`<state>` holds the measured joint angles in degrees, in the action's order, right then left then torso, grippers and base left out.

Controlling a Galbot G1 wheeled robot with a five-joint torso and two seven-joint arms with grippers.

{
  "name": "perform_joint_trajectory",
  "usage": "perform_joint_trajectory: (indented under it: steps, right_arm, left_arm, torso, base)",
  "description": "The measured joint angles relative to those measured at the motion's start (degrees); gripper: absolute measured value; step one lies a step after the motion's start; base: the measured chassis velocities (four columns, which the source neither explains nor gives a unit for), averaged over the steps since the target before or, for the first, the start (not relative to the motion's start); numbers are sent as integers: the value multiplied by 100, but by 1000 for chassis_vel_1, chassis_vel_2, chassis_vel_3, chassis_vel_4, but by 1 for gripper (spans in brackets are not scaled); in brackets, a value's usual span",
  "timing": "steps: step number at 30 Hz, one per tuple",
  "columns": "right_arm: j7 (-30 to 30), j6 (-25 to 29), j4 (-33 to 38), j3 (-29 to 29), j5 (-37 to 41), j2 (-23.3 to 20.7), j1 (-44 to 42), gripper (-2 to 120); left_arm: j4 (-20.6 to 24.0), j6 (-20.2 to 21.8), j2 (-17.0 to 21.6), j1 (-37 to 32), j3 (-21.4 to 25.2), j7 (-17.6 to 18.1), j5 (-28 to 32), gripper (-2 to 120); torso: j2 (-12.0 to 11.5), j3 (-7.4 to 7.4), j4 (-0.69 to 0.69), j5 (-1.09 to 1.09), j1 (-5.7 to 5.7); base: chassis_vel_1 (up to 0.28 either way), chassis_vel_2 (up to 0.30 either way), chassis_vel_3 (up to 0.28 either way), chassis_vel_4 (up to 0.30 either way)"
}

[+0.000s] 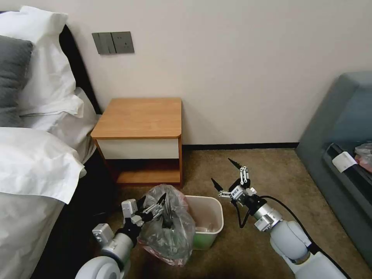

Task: Pick up the garbage bag from the table and place it over the trash can.

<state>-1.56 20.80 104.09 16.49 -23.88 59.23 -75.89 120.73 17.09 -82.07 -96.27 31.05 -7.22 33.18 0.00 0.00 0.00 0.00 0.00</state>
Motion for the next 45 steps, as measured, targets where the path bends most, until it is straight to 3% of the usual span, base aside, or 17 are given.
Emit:
perform_joint_trajectory:
  steps: [8,18,23,31,36,45]
  right_arm:
    - [6,21,-35,5,-1,-3,-11,100]
    - [-20,22,-20,8,-30,19,-24,100]
    - [-14,48,-10,24,-52,32,-89,100]
    - [7,55,44,91,-47,21,-140,100]
    - [20,56,46,114,-38,-2,-155,100]
    - [25,57,70,94,-36,-8,-140,100]
  left_arm:
    - [258,-237,-71,-100,24,25,-283,97]
    - [368,150,-46,-166,6,177,-56,95]
    - [203,290,-84,-114,-44,190,85,94]
    - [-170,257,-126,-39,-109,223,-251,93]
    - [-216,192,-193,-2,-67,324,-421,79]
    - [-315,462,-230,67,-37,328,-488,76]
  torso:
    - [0,0,0,0,0]
    - [0,0,0,0,0]
    - [0,0,0,0,0]
    - [0,0,0,0,0]
    - [0,0,-1,0,0]
    - [0,0,0,0,0]
  base:
    - [0,0,0,0]
    - [0,0,0,0]
    - [0,0,0,0]
    - [0,0,0,0]
    - [0,0,0,0]
    - [0,0,0,0]
